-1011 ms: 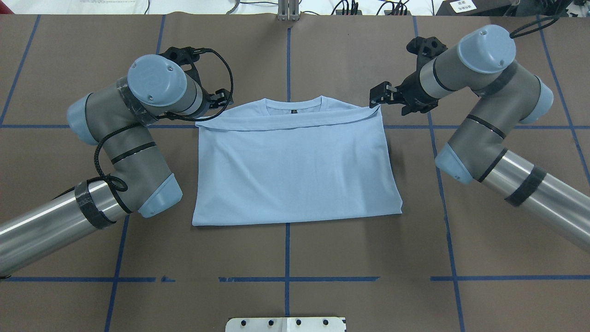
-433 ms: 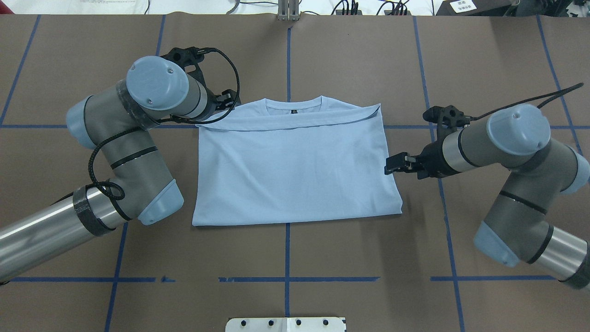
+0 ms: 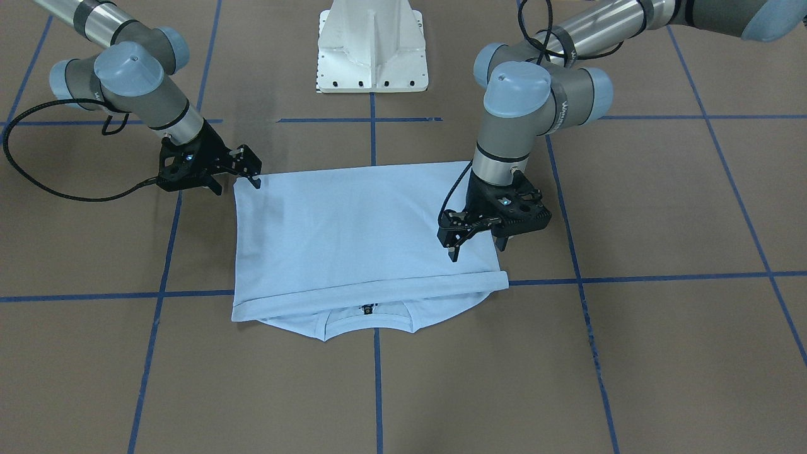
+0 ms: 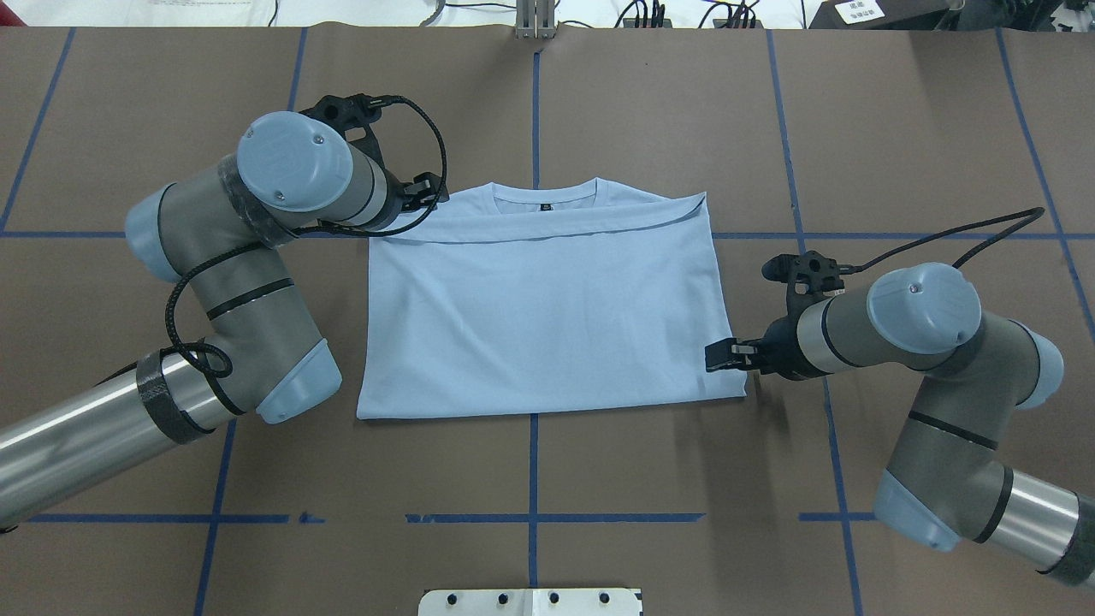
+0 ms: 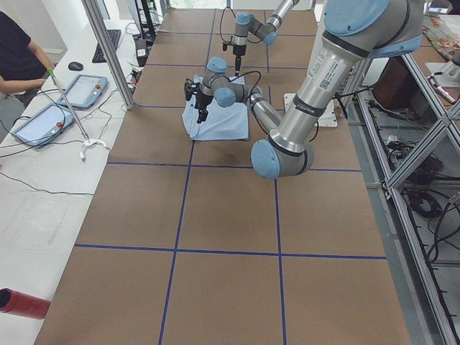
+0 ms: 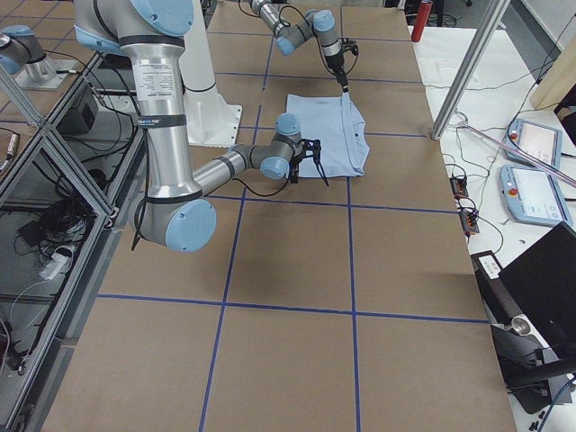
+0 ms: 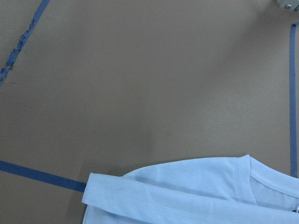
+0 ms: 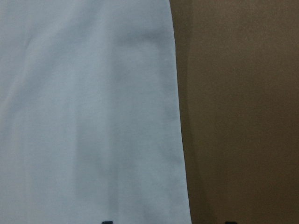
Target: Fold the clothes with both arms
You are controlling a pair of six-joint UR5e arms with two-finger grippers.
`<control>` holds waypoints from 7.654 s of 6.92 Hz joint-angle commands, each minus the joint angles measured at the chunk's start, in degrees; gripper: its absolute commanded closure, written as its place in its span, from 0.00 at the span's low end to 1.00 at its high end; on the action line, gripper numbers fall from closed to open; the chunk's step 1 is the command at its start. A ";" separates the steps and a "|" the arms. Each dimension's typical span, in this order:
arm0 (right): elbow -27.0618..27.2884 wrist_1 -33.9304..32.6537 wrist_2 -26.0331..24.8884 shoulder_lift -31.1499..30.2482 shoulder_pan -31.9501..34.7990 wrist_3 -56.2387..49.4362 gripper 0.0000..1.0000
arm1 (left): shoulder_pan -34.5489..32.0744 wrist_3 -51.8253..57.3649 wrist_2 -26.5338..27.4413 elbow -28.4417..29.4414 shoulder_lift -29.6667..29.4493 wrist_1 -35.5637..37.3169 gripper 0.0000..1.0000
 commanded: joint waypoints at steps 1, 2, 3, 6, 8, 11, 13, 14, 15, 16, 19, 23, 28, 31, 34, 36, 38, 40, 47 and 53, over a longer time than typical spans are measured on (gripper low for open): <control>-0.03 0.00 0.65 -0.28 -0.51 -0.07 1.00 | 0.05 0.00 -0.04 0.08 0.04 -0.30 0.00; -0.12 0.00 1.35 -0.02 -0.42 -0.16 1.00 | 0.14 0.00 0.05 0.17 0.04 -0.38 0.00; -0.03 0.00 3.19 0.07 -0.34 -0.07 1.00 | 0.22 0.00 0.05 0.26 0.04 -0.38 0.00; 5.81 0.35 4.44 -6.04 -2.33 -0.07 1.00 | 0.31 0.00 0.14 0.09 -0.13 -0.47 0.00; 17.85 0.61 4.61 -19.38 -13.46 -0.07 1.00 | 0.31 0.00 0.31 -0.44 -0.13 -0.30 0.00; 18.87 0.70 6.45 -20.23 -25.38 0.02 0.01 | 1.01 -0.09 0.58 -2.98 0.57 -0.12 0.00; 20.09 1.31 6.37 -19.97 -19.64 0.02 0.00 | 3.11 -2.62 -2.65 -5.96 1.27 0.32 0.00; 20.10 4.62 5.76 -19.54 -13.41 -0.07 0.00 | 5.39 -8.21 -5.03 -8.24 3.89 0.06 0.00; 19.57 6.31 5.32 -18.49 -7.43 -0.33 0.00 | 10.37 -16.36 -4.70 -12.01 6.96 0.14 0.00; 19.05 6.33 5.05 -16.74 -1.71 -0.42 0.00 | 14.86 -24.97 -4.35 -14.31 8.90 0.32 0.03; 14.84 6.33 3.83 -11.72 4.58 -0.86 0.00 | 21.14 -34.37 -0.57 -14.77 8.66 7.52 0.07; 15.17 6.33 3.73 -11.62 4.94 -0.86 0.00 | 21.14 -34.46 0.04 -14.15 9.36 7.53 0.32; 15.35 6.33 3.73 -11.62 5.29 -0.86 0.00 | 21.84 -36.22 0.31 -13.80 9.54 8.40 1.00; 15.26 6.33 3.99 -11.71 5.73 -0.86 0.00 | 20.71 -35.25 -0.13 -16.25 7.96 12.09 1.00; 15.26 6.41 4.61 -11.80 5.82 -0.86 0.00 | 10.54 -27.71 0.66 -11.28 5.85 12.53 1.00; 15.26 6.41 4.70 -11.80 6.69 -0.86 0.00 | 5.08 -22.35 2.68 -1.29 0.08 10.79 1.00; 15.00 6.41 4.53 -11.71 7.13 -0.86 0.00 | -1.06 -12.37 2.68 19.83 -8.70 -8.28 1.00; 14.91 6.41 4.52 -11.62 7.31 -0.86 0.00 | -4.25 -3.83 2.95 29.42 -12.16 -19.77 1.00; 14.91 6.33 4.00 -11.45 7.05 -0.86 0.00 | -3.91 2.95 11.63 45.34 -20.61 -34.22 0.00; 13.77 -16.19 -2.28 3.45 0.49 -4.26 0.00 | -6.81 11.40 -1.36 9.94 -1.42 -13.27 0.00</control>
